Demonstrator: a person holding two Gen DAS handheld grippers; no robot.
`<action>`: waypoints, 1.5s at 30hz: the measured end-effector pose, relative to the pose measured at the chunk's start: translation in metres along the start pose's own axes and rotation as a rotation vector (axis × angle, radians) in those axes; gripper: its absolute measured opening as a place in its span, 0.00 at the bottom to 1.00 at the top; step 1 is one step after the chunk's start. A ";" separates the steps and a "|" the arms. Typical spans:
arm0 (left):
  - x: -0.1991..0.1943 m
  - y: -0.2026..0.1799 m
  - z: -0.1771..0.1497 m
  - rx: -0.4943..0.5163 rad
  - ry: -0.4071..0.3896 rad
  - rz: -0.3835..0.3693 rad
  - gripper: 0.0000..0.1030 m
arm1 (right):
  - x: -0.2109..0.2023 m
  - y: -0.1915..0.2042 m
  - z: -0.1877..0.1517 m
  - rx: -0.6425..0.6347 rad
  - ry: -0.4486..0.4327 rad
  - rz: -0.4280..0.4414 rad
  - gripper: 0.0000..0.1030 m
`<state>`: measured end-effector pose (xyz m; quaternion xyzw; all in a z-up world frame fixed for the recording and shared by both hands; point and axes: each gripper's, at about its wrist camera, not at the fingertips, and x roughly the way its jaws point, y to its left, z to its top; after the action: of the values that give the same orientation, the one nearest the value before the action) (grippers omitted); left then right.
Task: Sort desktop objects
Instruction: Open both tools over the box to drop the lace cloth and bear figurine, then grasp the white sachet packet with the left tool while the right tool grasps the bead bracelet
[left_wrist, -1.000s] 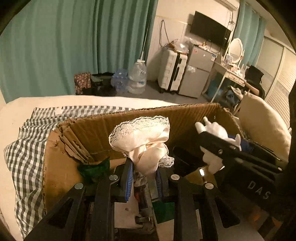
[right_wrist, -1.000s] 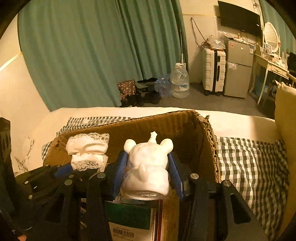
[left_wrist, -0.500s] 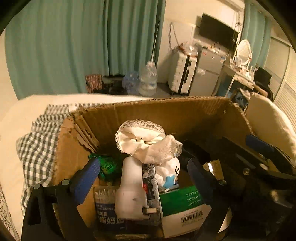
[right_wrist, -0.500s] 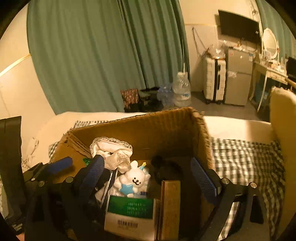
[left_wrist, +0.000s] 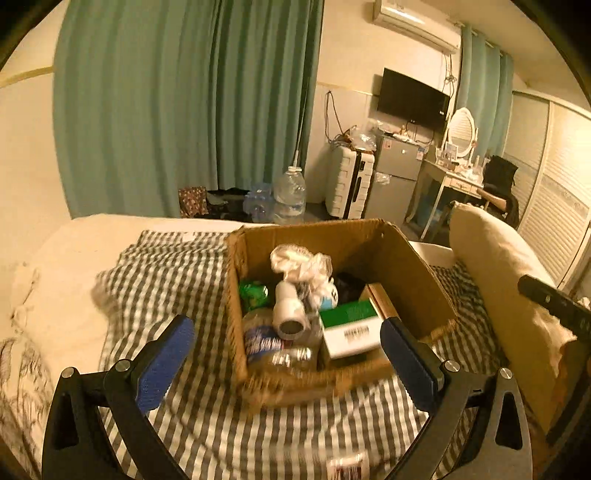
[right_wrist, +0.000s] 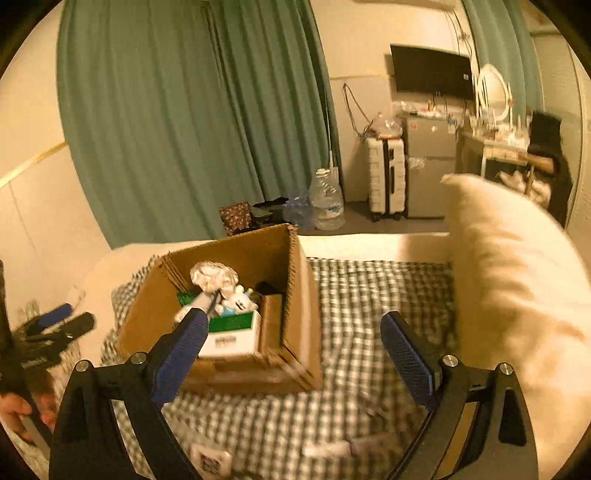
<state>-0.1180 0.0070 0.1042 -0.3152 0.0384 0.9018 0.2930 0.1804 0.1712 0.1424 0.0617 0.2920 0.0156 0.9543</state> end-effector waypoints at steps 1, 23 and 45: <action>-0.006 0.002 -0.006 -0.011 -0.007 0.001 1.00 | -0.007 -0.001 -0.003 -0.024 -0.006 -0.013 0.92; 0.074 0.004 -0.193 -0.104 0.281 0.020 1.00 | 0.043 0.050 -0.153 -0.127 0.292 -0.020 0.94; 0.094 -0.056 -0.206 0.094 0.246 -0.156 0.42 | 0.090 0.048 -0.210 -0.109 0.552 0.007 0.14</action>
<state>-0.0338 0.0482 -0.1089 -0.4114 0.0918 0.8280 0.3698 0.1378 0.2471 -0.0735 0.0048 0.5393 0.0507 0.8406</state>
